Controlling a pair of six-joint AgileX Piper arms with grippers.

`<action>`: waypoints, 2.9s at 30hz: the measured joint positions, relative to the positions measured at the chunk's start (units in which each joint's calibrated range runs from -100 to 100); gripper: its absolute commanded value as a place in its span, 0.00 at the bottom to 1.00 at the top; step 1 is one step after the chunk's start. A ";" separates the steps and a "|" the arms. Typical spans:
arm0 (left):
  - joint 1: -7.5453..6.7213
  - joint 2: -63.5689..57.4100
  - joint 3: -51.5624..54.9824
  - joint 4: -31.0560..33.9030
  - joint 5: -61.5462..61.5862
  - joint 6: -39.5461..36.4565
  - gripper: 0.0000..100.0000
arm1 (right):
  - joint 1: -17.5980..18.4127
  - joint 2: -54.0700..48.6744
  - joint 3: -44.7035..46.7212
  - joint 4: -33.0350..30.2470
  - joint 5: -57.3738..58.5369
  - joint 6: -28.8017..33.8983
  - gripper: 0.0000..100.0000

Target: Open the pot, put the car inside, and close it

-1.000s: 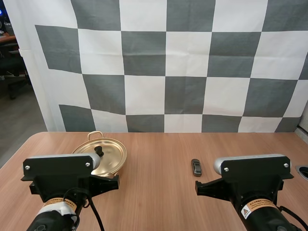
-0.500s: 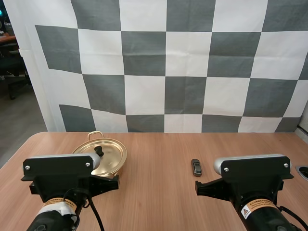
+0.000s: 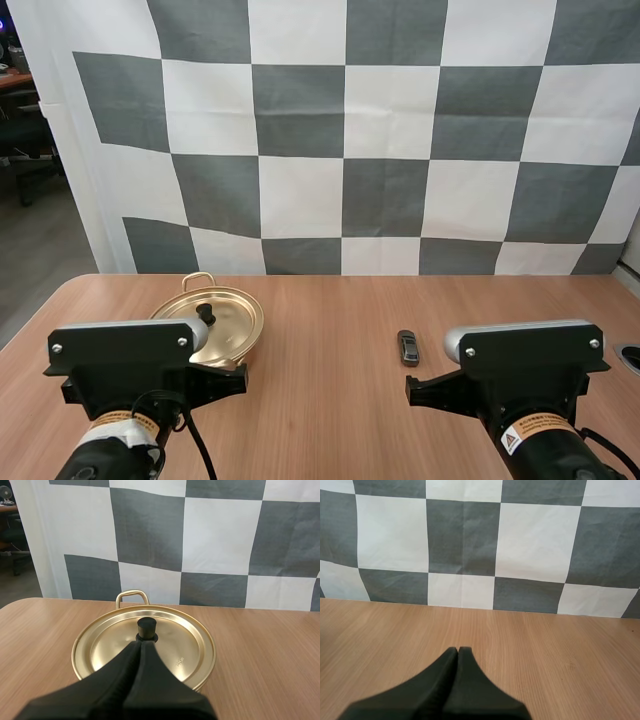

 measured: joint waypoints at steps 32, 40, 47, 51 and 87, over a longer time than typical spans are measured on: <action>0.00 0.00 0.00 0.00 0.00 0.00 0.00 | 0.00 0.00 0.00 0.52 -0.79 0.15 0.00; 0.00 0.00 0.00 0.00 0.00 0.00 0.00 | 0.00 0.00 0.00 0.52 -0.79 0.15 0.00; 0.00 0.00 0.00 0.00 0.00 0.00 0.00 | 0.00 0.00 0.00 0.52 -0.79 0.15 0.00; 0.00 0.00 0.00 -0.10 0.00 0.00 0.00 | 0.00 0.00 0.00 0.52 -0.79 0.15 0.00; 0.00 22.00 -38.25 10.96 3.39 7.87 0.00 | 0.00 23.14 -37.89 -18.34 16.34 5.84 0.00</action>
